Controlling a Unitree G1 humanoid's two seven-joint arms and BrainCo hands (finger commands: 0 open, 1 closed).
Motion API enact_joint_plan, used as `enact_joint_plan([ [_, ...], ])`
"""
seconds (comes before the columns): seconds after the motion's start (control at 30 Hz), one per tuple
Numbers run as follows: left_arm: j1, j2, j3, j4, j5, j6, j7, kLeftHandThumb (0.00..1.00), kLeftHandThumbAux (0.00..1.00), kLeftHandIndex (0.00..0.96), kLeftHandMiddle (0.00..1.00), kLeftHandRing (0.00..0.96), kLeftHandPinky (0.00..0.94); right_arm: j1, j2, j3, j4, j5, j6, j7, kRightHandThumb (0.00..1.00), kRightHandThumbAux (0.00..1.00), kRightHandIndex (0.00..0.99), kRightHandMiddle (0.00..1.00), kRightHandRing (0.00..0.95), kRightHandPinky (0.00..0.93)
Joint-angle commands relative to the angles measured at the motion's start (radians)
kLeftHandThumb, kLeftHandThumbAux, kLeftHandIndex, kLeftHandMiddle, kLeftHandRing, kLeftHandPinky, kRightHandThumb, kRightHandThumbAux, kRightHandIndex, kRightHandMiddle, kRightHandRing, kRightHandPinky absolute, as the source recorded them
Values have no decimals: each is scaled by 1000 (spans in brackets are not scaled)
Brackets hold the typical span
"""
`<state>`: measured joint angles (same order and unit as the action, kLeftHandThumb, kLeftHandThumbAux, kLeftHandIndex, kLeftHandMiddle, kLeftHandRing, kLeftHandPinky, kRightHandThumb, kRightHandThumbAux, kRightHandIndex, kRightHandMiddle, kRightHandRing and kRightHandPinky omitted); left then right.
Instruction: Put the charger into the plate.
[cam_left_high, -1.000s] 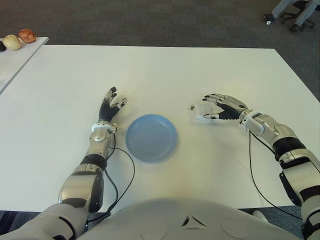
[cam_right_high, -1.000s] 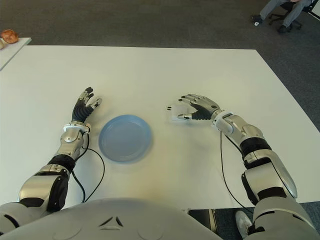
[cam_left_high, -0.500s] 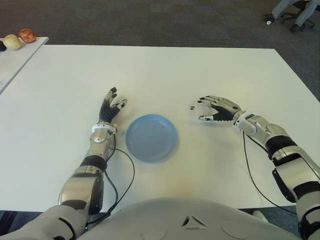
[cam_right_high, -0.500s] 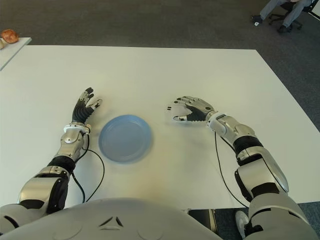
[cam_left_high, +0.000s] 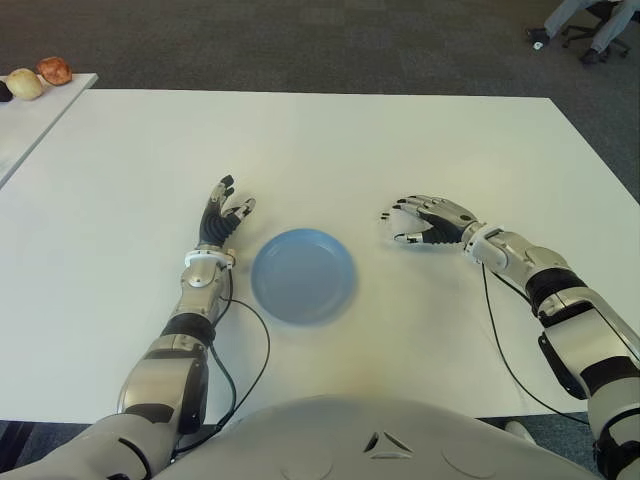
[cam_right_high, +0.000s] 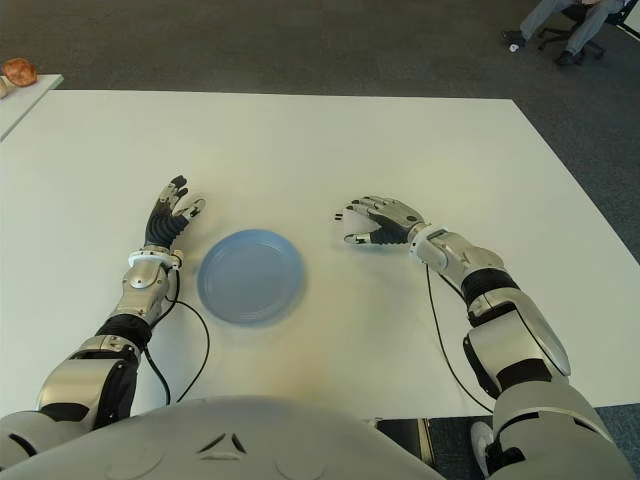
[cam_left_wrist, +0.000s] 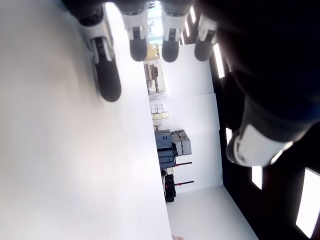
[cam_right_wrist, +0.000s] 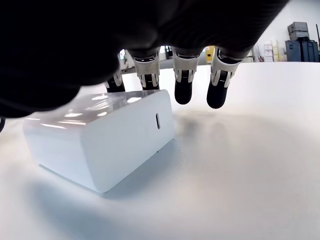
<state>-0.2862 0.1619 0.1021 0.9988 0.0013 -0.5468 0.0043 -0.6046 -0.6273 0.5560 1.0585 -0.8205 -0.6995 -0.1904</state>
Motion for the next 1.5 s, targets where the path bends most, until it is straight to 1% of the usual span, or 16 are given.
enact_joint_plan([
  [0.03,86,-28,-16,49,13,118,-1,0,667,0,0,0,14,-16,18,25,30,-20,11,-6,293,119,0,0,0,0],
  [0.33,89,-33,-11,36,7,130,1,0,691,0,0,0,27,-28,24,54,57,-34,21,-22,291,123,0,0,0,0],
  [0.73,90,-33,-8,35,2,123,-5,0,698,0,0,0,34,-29,22,73,72,-35,30,-29,276,118,0,0,0,0],
  [0.9,94,-31,-9,28,4,122,-5,0,698,0,0,0,33,-27,23,85,83,-45,42,-47,271,117,0,0,0,0],
  [1.13,99,-28,-8,20,2,125,-9,0,697,0,0,1,40,-22,34,111,126,-70,79,-122,282,123,0,0,0,0],
  [1.23,102,-26,-8,16,2,126,-11,0,698,0,3,5,47,-23,37,119,136,-72,85,-141,284,127,0,0,0,0],
  [1.33,104,-24,-8,12,2,126,-12,0,700,0,8,10,51,-21,43,131,157,-87,103,-190,281,133,0,0,0,0],
  [1.5,111,-19,-9,6,3,119,-18,0,699,0,13,13,51,-25,48,171,183,-129,127,-296,274,143,0,0,0,0],
])
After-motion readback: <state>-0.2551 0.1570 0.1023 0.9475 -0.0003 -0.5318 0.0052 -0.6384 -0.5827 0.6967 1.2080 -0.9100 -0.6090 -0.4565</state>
